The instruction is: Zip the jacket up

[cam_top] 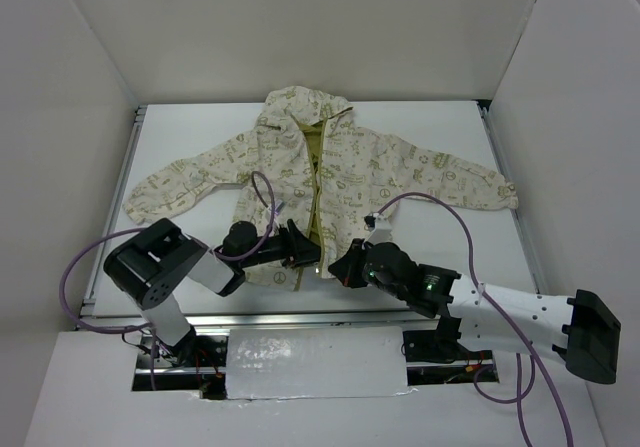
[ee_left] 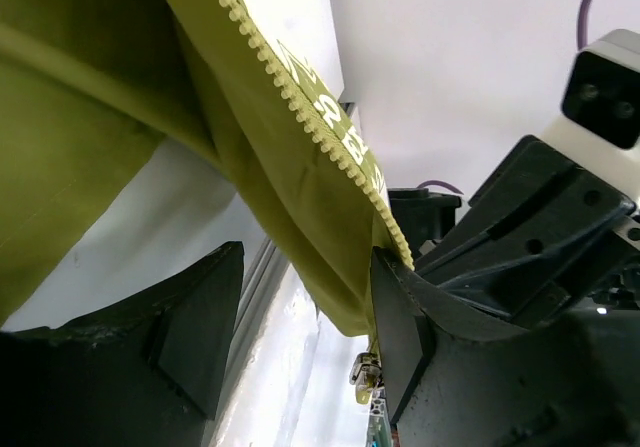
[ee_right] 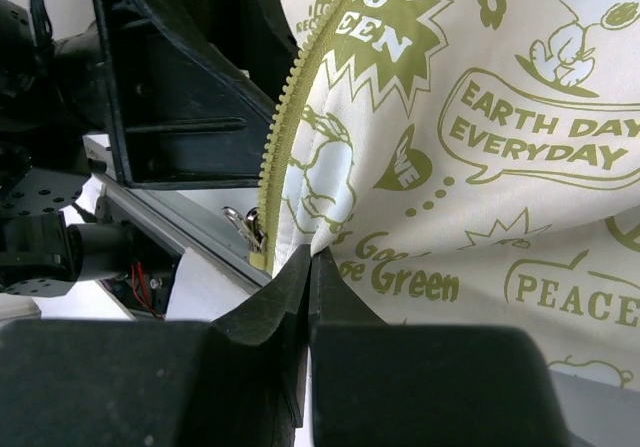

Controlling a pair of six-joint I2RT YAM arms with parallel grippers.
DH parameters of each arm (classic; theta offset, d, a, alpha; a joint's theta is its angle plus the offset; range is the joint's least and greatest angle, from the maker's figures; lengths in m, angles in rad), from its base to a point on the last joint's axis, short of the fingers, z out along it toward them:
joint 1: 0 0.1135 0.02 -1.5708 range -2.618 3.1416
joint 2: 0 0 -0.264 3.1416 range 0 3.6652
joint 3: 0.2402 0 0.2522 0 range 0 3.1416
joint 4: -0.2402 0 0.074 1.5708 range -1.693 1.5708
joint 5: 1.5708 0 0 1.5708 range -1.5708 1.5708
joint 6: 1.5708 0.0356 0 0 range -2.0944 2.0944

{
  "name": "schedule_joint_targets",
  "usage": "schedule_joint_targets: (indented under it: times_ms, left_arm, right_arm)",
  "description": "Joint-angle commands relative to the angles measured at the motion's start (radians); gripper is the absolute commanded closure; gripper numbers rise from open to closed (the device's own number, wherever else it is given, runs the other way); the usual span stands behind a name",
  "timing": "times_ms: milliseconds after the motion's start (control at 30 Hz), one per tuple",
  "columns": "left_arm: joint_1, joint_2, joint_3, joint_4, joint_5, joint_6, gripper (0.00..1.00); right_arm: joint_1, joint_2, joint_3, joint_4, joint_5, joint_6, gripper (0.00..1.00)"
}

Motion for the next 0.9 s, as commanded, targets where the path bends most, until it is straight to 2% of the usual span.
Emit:
schedule_joint_targets:
  times_ms: [0,367,533,633,867]
  left_arm:
    - [-0.004,-0.037,0.009,0.523,-0.011,0.045,0.34]
    - [-0.004,-0.123,0.004,0.506,-0.019,0.053,0.33]
    - [-0.004,-0.209,0.004,0.401,-0.025,0.087,0.34]
    - [-0.009,-0.252,0.015,0.294,-0.029,0.143,0.3]
    - [-0.029,-0.26,0.018,0.242,-0.045,0.173,0.28]
  right_arm:
    - [-0.007,-0.009,0.013,0.052,0.023,-0.005,1.0]
    - [-0.01,-0.037,-0.007,0.093,-0.017,-0.035,1.0]
    - [-0.01,-0.038,-0.013,0.105,-0.031,-0.051,1.0]
    - [-0.011,-0.041,-0.019,0.127,-0.048,-0.061,1.0]
    - [-0.011,-0.04,-0.017,0.135,-0.049,-0.062,1.0]
